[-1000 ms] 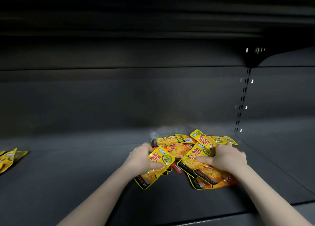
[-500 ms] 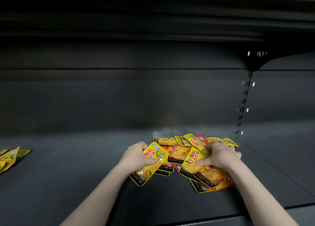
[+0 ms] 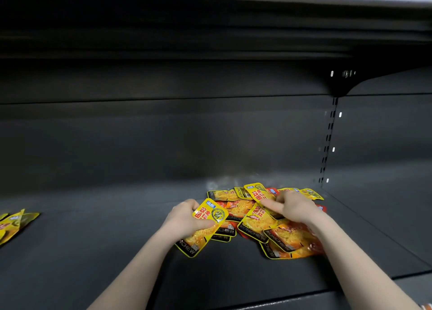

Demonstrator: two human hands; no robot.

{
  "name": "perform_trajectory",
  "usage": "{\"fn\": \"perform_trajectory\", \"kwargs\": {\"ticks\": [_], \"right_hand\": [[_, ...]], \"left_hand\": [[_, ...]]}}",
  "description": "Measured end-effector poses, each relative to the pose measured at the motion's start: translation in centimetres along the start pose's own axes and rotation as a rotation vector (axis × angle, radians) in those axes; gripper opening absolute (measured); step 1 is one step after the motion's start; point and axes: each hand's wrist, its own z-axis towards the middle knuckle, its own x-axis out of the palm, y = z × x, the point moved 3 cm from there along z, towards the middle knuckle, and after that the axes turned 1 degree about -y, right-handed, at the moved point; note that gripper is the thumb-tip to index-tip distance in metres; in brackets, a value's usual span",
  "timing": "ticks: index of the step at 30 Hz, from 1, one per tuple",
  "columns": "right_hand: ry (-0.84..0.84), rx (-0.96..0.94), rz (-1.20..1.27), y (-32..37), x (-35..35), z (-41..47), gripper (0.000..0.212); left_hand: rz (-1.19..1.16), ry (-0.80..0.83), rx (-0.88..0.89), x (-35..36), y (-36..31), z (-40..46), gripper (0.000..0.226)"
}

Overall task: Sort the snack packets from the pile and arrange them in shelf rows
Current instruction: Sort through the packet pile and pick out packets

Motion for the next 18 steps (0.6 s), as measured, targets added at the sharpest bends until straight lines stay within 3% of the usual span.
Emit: {"fn": "perform_trajectory", "kwargs": {"ticks": [4,7,9,11,13,18], "right_hand": [[-0.059,-0.024,0.112,0.1,0.0,1.4,0.043],[0.01,-0.01,0.254,0.5,0.2,2.3,0.076],[0.055,0.005,0.315,0.9,0.0,2.7,0.081],[0.085,0.013,0.305,1.3,0.0,3.1,0.069],[0.08,-0.008,0.32,1.9,0.1,3.1,0.042],[-0.054,-0.057,0.576,3.0,0.4,3.5,0.022]], "left_hand": [[-0.022,-0.003,-0.001,-0.1,-0.1,-0.1,0.038],[-0.042,-0.005,-0.014,-0.2,0.0,0.0,0.037],[-0.078,-0.014,-0.028,-0.3,0.1,0.1,0.035],[-0.178,-0.008,-0.053,-0.4,0.2,0.0,0.033],[-0.306,-0.007,-0.076,-0.6,0.3,-0.2,0.031],[-0.486,-0.134,-0.107,-2.4,0.4,0.0,0.026]]}}
